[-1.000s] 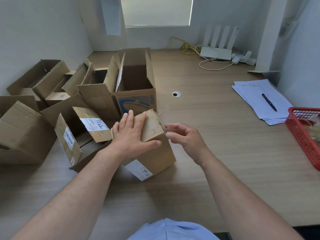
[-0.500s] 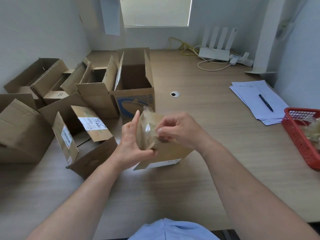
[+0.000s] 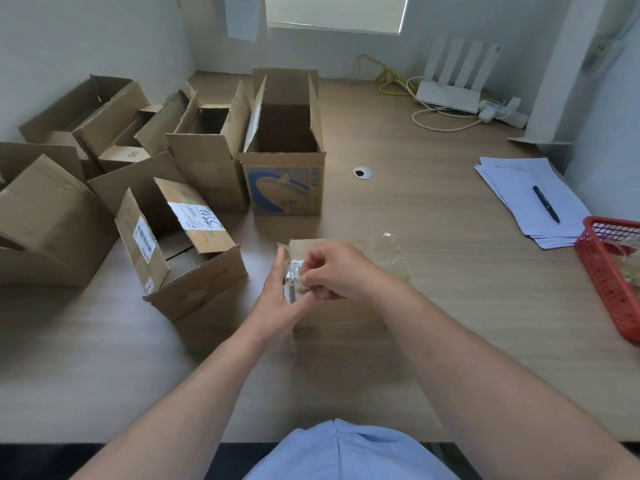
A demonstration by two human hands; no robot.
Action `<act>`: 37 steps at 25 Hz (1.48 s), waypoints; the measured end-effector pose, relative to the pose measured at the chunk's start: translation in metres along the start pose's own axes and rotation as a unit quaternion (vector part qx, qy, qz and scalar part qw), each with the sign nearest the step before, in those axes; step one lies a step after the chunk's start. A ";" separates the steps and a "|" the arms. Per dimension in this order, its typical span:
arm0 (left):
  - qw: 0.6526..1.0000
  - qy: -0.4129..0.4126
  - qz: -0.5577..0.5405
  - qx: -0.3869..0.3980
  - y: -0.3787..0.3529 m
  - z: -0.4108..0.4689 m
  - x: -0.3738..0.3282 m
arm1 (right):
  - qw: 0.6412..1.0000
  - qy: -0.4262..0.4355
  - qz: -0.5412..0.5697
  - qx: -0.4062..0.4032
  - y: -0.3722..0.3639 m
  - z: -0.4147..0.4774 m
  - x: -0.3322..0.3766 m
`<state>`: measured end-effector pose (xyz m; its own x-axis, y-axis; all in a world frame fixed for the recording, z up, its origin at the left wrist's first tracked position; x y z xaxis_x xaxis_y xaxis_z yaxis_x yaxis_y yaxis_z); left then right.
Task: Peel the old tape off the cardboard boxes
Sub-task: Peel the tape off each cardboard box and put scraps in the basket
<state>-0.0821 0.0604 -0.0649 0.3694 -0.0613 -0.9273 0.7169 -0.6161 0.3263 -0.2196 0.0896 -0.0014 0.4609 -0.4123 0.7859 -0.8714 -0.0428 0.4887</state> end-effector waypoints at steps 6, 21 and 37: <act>0.998 0.012 -0.060 0.006 -0.006 0.001 0.005 | 0.996 -0.025 0.072 -0.045 0.005 -0.001 -0.008; 0.996 0.067 -0.045 -0.035 -0.011 -0.016 0.022 | 0.950 -0.066 0.286 -0.108 0.029 0.001 -0.044; 0.983 -0.049 0.132 0.117 -0.007 -0.005 -0.010 | 0.961 -0.061 0.260 0.078 0.031 -0.004 -0.033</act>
<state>-0.0877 0.0696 -0.0568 0.4578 -0.3120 -0.8325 0.4435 -0.7315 0.5180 -0.2613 0.1058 -0.0106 -0.0576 -0.5180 0.8534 -0.9975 0.0649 -0.0279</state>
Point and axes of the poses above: each hand's wrist, its own z-axis towards the middle knuckle, its own y-axis out of the back of the hand, x = y × z, the point moved 1 cm from there along z, towards the middle knuckle, and after that the axes turned 2 degrees about -y, right-handed, at the moved point
